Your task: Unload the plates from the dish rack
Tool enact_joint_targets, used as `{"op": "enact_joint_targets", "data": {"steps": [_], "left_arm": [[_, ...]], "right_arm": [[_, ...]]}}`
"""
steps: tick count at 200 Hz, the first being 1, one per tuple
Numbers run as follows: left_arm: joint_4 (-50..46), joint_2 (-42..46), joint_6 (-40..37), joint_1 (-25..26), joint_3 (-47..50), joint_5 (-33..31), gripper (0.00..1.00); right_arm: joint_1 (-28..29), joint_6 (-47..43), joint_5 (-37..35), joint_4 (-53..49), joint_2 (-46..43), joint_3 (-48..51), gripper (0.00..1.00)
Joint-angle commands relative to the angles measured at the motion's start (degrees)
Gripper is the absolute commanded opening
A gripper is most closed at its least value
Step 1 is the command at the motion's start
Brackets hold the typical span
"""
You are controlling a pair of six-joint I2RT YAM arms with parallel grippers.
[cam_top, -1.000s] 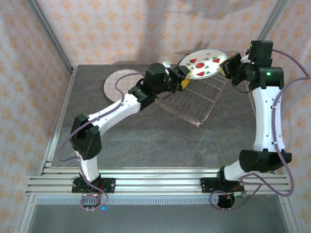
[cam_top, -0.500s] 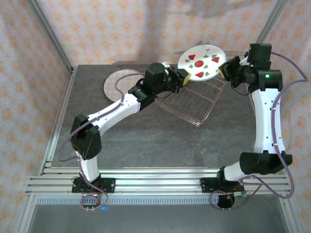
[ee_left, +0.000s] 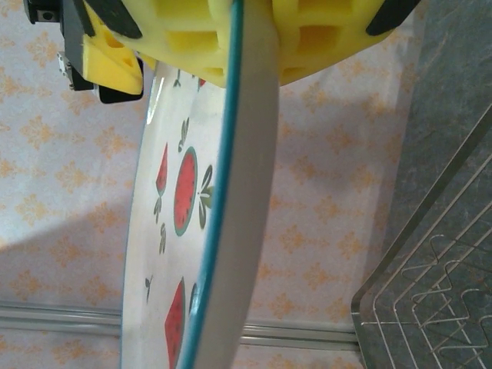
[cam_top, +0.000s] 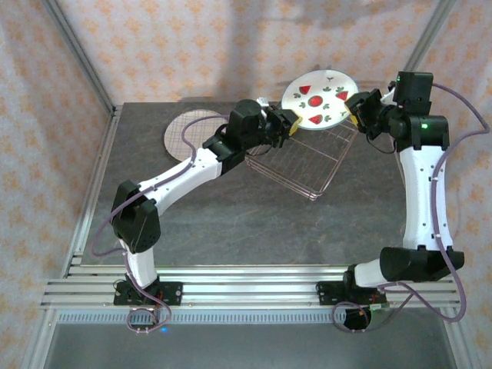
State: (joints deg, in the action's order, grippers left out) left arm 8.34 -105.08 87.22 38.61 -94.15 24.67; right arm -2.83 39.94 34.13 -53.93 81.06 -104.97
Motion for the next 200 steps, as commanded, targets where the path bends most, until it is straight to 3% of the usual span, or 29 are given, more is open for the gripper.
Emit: {"op": "enact_joint_targets", "data": {"steps": [1,35,74,110,137,169,200], "left_arm": [[4.0,4.7,-4.9,-1.0,-0.3,0.3,0.00],[4.1,7.3,-7.6,-2.8,0.9,1.4,0.00],[0.5,12.0,-11.2,-5.4,4.2,3.5,0.00],[-0.5,18.5,-12.6,-9.2,11.5,5.0,0.00],[-0.6,24.9,-13.4,-12.9,18.3,6.4,0.00],[-3.8,32.6,-15.6,-16.6,25.7,8.7,0.00],[-7.6,39.9,-17.5,-20.2,33.3,10.3,0.00]], "right_arm": [[-0.2,-1.5,0.7,4.2,-2.7,-2.3,0.44],[-0.2,-3.4,-1.3,3.1,-3.4,-3.2,0.59],[1.5,-8.2,-3.8,4.2,-4.8,-3.9,0.62],[7.5,-16.9,-5.9,6.7,-5.3,-3.3,0.62],[15.1,-27.9,-8.1,11.6,-7.1,0.2,0.63],[17.5,-31.3,-2.7,21.2,-10.4,8.6,0.63],[20.9,-39.4,1.7,20.7,-10.6,10.4,0.63]]}}
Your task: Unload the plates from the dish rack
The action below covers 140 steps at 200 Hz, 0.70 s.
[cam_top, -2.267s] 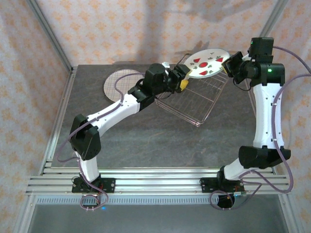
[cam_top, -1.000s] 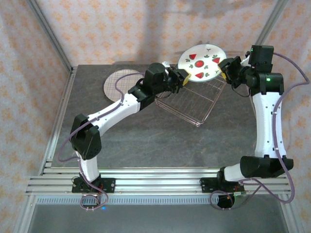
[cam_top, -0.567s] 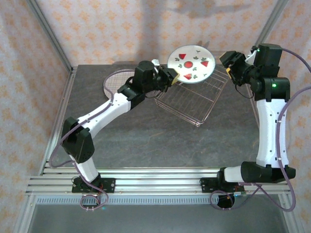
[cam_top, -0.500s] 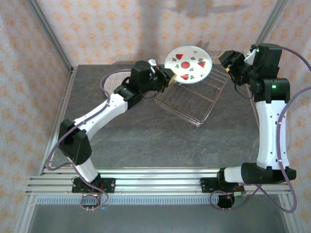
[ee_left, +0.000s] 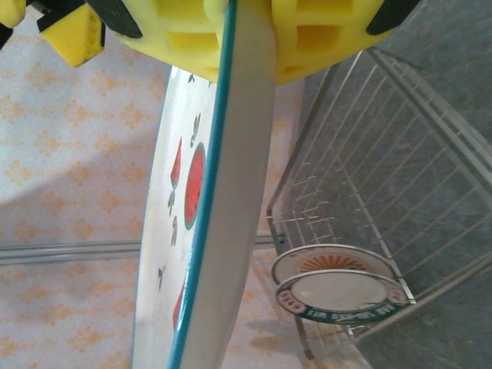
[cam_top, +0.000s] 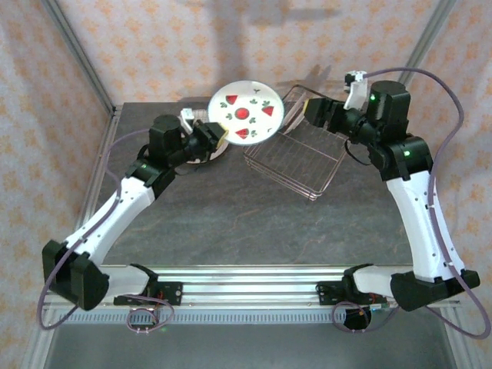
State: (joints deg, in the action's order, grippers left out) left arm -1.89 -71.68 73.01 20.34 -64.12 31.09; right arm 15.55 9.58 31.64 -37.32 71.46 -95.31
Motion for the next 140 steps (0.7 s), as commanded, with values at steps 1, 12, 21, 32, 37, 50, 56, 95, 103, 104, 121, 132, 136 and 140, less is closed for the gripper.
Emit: {"op": "enact_joint_targets", "data": {"steps": [1,12,21,32,37,50,56,95,103,104,121,132,136,140], "left_arm": [[2.5,6.8,-3.3,-2.0,3.6,3.9,0.00],[1.7,9.3,-3.8,-3.0,6.5,4.4,0.00],[0.7,11.6,-4.5,-3.5,8.9,4.5,0.00],[-0.4,13.9,-5.2,-4.0,11.7,4.6,0.00],[-0.8,15.1,-5.5,-4.2,13.1,4.6,0.00],[-1.7,17.7,-6.2,-4.5,16.6,4.6,0.00],[-2.3,18.8,-6.6,-4.6,18.1,4.7,0.00],[-2.5,25.3,-7.1,-4.8,28.2,4.1,0.00],[-2.2,26.2,-7.2,-4.8,29.8,3.8,0.00],[-2.1,26.3,-7.2,-4.7,30.1,3.8,0.00],[-1.3,27.6,-7.8,-4.8,33.3,3.9,0.00],[-0.4,27.8,-8.5,-4.8,35.0,4.2,0.00],[-0.1,27.8,-8.7,-4.7,35.6,4.2,0.00],[0.1,27.8,-9.0,-4.7,36.2,4.3,0.00]], "right_arm": [[2.7,-9.4,4.3,3.9,-1.0,0.7,0.63],[4.4,-13.2,4.9,2.8,-1.1,1.0,0.64],[5.7,-16.3,5.4,2.1,-1.5,1.5,0.65],[7.0,-19.4,6.1,1.8,-2.2,2.5,0.65],[7.5,-20.8,6.4,1.7,-2.7,3.1,0.66],[8.7,-24.0,7.2,2.1,-3.3,4.9,0.67],[9.2,-25.4,7.6,2.3,-4.8,5.8,0.68],[10.1,-27.3,7.2,3.0,-7.2,9.2,0.69],[10.1,-27.3,7.2,3.0,-7.5,9.6,0.69],[10.2,-27.3,7.2,3.0,-7.5,9.7,0.69],[10.3,-27.3,7.5,3.4,-7.7,10.2,0.69],[10.3,-27.6,7.7,3.3,-7.7,10.5,0.69],[10.2,-27.8,7.9,3.2,-7.7,10.7,0.69],[10.2,-28.0,8.0,3.1,-7.7,10.9,0.69]]}}
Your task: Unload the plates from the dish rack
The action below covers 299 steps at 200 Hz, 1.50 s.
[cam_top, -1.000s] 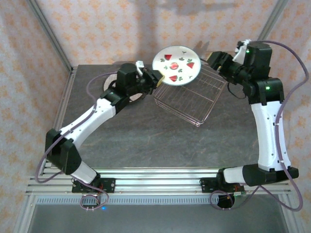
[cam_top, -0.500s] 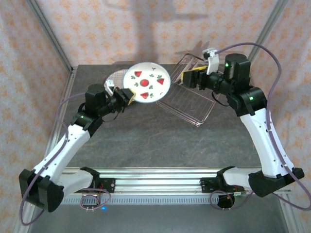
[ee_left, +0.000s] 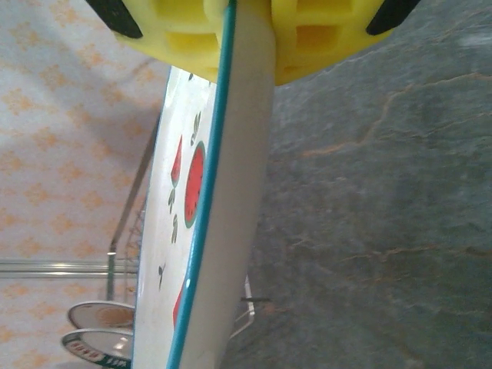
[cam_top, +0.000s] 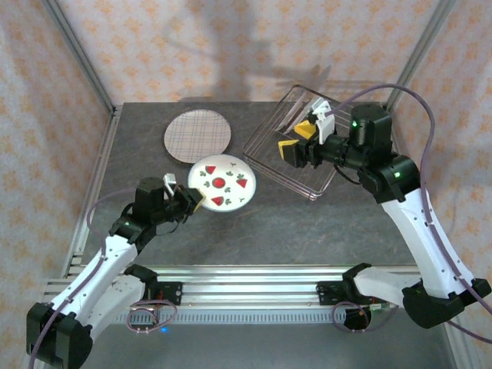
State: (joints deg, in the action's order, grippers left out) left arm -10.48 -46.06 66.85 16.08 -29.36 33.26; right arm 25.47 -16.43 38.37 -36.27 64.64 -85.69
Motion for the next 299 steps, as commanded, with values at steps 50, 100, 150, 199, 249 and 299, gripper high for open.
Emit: {"op": "enact_joint_targets", "data": {"steps": [50,100,150,199,249,299], "left_arm": [[12.3,1.3,-5.0,-0.4,7.1,2.7,0.00],[19.1,-1.1,-5.6,-0.4,11.5,2.3,0.00],[26.4,-4.4,-5.4,-0.4,14.4,1.7,0.00],[31.1,-9.8,-6.2,-0.4,15.0,1.8,0.00],[37.1,-16.7,-5.9,-0.3,14.5,2.0,0.00],[36.4,-19.3,-7.8,-0.3,14.7,1.3,0.00]], "right_arm": [[0.5,-3.0,1.3,0.8,-1.4,2.3,0.69],[0.8,-2.4,1.3,1.2,-1.0,2.3,0.69],[1.3,-2.2,2.2,1.2,-0.8,3.0,0.69],[1.3,-1.7,2.1,1.4,-0.7,3.2,0.69],[1.8,-1.4,2.1,1.4,-0.7,3.3,0.69],[1.9,-1.5,2.1,1.1,-0.4,3.4,0.69]]}}
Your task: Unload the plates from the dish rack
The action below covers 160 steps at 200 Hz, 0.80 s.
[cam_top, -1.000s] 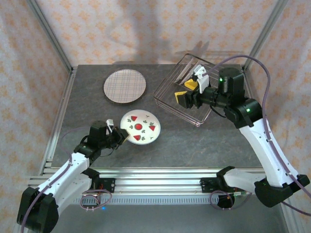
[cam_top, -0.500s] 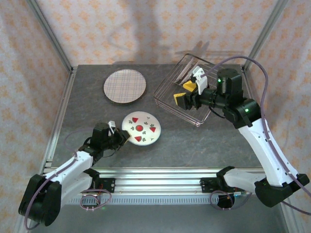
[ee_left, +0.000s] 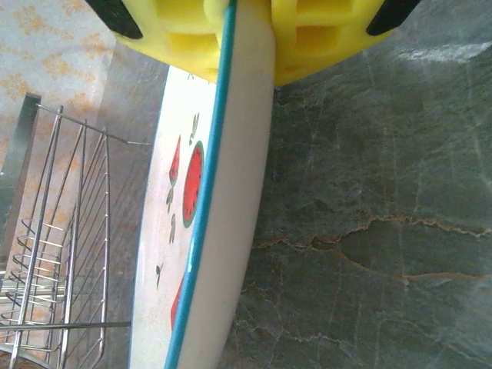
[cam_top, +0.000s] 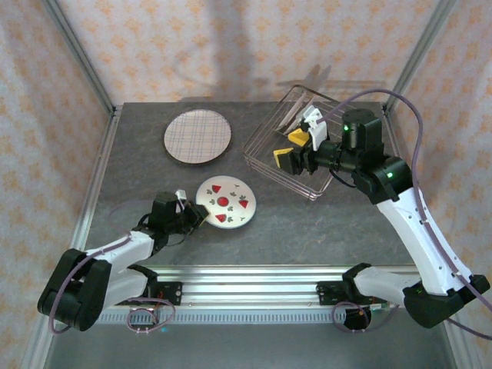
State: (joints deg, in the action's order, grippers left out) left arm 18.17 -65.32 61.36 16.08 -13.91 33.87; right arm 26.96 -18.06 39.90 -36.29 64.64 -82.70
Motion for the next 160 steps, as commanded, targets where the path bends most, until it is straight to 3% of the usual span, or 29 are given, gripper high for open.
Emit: {"op": "enact_joint_targets", "data": {"steps": [1,96,160], "left_arm": [[7.7,-0.1,-2.3,-0.3,-0.8,0.7,0.00],[9.8,-6.2,-4.0,-0.3,-0.1,-0.3,0.00],[7.0,-6.7,-5.7,-0.3,0.2,-1.4,0.18]], "right_arm": [[0.4,0.2,0.6,1.2,-0.4,0.4,0.69],[0.5,0.5,0.7,0.8,0.0,0.0,0.69],[0.6,0.8,0.6,0.9,0.5,-0.4,0.69]]}}
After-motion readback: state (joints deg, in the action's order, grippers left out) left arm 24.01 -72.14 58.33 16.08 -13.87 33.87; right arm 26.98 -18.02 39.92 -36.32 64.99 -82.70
